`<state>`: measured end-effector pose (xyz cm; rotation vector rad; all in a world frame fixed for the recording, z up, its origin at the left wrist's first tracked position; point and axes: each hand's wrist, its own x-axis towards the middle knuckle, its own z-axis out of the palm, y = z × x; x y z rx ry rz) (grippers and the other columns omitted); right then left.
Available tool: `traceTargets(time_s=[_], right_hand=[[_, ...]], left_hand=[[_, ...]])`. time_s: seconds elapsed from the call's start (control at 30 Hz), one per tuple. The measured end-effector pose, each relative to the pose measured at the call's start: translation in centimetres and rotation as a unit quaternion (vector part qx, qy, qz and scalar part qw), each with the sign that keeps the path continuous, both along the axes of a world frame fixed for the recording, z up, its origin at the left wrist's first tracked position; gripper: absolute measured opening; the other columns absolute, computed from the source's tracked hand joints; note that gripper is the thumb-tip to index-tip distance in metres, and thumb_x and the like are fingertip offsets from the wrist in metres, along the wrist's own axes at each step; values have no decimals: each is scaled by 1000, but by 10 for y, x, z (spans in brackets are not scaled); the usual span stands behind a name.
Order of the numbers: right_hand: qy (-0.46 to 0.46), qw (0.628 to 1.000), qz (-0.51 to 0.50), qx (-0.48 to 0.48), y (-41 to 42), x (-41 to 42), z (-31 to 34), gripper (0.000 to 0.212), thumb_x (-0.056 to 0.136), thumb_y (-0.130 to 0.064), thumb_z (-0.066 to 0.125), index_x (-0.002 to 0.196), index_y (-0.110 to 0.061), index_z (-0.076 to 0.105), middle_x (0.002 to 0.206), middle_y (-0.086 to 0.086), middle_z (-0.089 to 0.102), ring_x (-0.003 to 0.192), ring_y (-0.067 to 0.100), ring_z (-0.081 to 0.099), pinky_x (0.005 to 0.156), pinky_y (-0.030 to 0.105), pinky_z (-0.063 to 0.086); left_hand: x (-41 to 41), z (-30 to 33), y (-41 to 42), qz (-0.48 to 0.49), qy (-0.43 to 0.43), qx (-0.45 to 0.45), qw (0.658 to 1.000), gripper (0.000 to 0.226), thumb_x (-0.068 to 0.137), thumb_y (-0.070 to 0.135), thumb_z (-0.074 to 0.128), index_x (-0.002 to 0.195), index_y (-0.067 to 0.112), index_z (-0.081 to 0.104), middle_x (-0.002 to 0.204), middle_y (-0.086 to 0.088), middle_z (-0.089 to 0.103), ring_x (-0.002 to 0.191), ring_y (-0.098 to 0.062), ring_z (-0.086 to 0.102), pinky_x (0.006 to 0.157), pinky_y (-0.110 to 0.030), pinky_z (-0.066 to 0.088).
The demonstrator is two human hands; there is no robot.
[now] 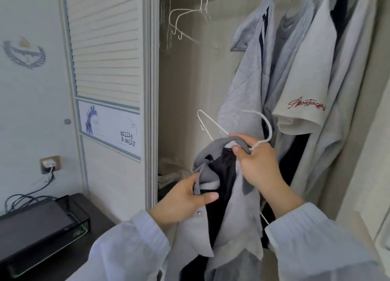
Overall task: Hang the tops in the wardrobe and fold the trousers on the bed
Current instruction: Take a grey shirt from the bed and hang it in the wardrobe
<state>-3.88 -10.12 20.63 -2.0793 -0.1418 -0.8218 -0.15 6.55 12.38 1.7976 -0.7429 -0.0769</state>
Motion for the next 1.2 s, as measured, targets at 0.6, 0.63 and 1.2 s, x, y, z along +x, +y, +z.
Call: traceTargets(time_s=[0.6,0.63,1.2], right_hand=[[207,935,279,-66,-79,-33,19,39,53,-57,78,82,-31,78,85,-2,75,81,4,67,73,10,48],[211,934,279,-71,-77,-32,18,32,57,-51,78,82,-31,78,87,-4,75,84,3,67,75,9,47],[247,923,198,-218,-7,8,8,30,90,-12,60,87,-39,73,83,7,73,75,7,58,74,19,41]], left_hand=[[64,28,60,31,395,-158,905,25,61,9,58,57,15,34,55,-7,40,47,-22,42,55,-25,37],[66,30,67,25,387,-166,907,34,55,9,62,64,17,30,64,-8,37,51,-23,42,57,-26,38],[43,72,93,-26,221,-46,974,59,54,4,46,110,8,63,113,-12,61,94,-20,61,81,-24,49]])
